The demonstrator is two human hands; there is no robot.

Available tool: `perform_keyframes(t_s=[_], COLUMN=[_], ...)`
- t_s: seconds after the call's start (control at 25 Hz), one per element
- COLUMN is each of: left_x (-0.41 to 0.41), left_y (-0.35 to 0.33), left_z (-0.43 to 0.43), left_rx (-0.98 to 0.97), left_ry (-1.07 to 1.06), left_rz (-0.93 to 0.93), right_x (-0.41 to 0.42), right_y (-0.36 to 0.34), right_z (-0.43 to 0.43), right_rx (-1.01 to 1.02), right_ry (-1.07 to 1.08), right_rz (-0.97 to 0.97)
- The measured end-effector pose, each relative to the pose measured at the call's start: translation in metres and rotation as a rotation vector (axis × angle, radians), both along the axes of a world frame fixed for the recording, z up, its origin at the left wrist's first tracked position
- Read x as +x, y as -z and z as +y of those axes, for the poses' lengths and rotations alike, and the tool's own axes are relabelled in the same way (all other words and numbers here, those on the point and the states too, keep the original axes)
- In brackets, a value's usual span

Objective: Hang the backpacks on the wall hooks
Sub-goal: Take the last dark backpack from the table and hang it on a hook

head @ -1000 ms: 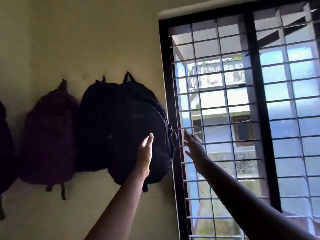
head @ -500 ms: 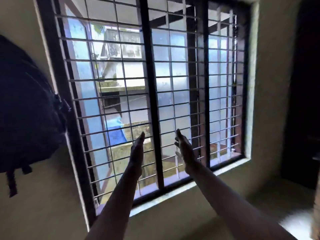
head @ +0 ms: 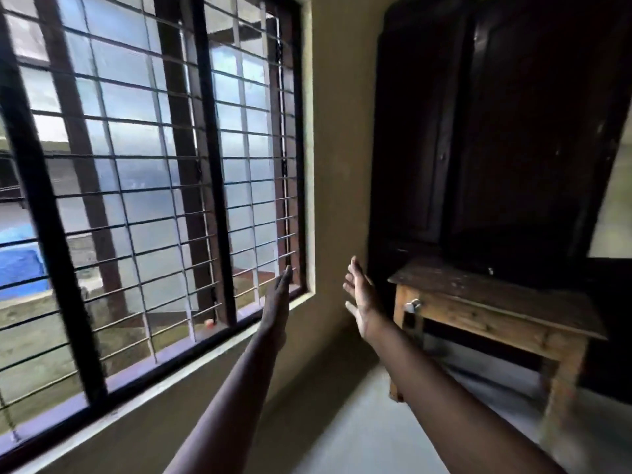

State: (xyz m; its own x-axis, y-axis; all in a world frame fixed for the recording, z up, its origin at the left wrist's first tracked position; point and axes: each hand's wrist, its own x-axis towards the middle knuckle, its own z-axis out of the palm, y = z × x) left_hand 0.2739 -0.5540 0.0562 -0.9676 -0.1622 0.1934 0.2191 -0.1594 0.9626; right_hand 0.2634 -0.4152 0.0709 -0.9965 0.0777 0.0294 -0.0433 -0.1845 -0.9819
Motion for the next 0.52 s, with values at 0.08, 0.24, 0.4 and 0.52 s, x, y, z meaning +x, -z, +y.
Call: perform_keyframes(t_s=[0.08, 0.24, 0.4, 0.52], left_x=[-0.023, -0.084, -0.168, -0.236], left_y=[0.010, 0.029, 0.049, 0.064], left_z=[0.052, 0.152, 0.238, 0.290], left_rx=[-0.058, -0.030, -0.022, -0.025], left_ry=[0.050, 0.169, 0.317, 0.390], left_rz=[0.003, -0.080, -0.118, -0.144], right_x=[-0.024, -0.067, -0.134, -0.194], right_y=[0.012, 0.030, 0.048, 0.054], right_z=[0.056, 0.147, 0.233, 0.282], right_rx=[-0.003, -0.013, -0.013, 0.033], right_ry=[0.062, 0.196, 0.326, 0.381], right_rz=[-0.023, -0.065, -0.097, -0.110])
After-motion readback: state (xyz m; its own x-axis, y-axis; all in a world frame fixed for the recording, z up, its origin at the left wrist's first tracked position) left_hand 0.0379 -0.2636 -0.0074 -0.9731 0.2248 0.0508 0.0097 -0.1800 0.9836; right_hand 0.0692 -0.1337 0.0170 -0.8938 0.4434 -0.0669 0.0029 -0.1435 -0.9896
